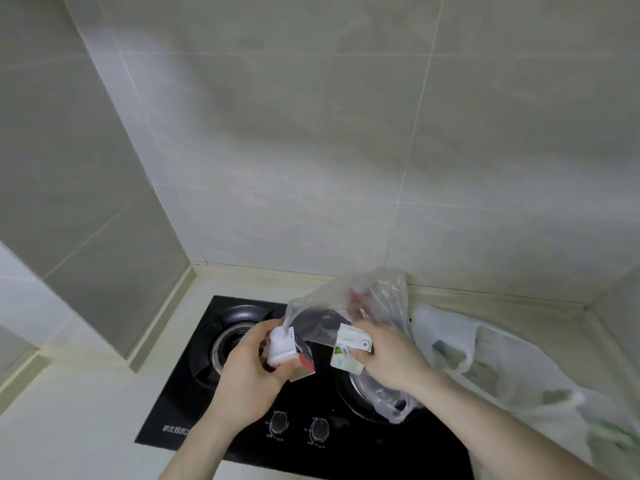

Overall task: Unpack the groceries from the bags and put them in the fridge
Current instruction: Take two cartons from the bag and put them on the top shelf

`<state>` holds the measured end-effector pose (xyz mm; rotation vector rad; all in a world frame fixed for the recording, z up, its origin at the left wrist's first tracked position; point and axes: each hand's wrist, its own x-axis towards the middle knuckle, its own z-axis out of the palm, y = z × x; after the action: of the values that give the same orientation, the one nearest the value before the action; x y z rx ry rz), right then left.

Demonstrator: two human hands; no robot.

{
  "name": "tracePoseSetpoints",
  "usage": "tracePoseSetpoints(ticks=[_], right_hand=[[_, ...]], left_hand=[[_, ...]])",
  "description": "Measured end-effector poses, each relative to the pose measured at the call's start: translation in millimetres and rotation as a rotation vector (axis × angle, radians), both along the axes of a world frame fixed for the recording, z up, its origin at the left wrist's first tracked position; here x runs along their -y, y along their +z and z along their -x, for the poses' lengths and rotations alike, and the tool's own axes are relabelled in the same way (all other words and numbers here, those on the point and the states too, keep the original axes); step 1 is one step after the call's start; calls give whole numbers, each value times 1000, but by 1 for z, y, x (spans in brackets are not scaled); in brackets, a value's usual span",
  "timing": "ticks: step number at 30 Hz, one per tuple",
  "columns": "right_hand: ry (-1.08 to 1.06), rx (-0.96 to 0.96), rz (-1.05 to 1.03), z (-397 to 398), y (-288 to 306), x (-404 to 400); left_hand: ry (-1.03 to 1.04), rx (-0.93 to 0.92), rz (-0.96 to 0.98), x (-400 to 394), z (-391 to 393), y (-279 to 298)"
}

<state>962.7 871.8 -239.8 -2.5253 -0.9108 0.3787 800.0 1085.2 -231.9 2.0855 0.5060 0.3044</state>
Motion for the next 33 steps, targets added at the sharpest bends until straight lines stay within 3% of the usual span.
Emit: tracePoseSetpoints(ticks=[9,21,33], right_hand=[[-372,-191,-242,71,22,116],[-906,-70,-484,202,79,295],[-1398,97,-461,420,111,473]], left_hand=[[-243,48,-6,57,-14,12],[-871,80,-53,249,-58,57],[-1319,145,11,502,58,87]])
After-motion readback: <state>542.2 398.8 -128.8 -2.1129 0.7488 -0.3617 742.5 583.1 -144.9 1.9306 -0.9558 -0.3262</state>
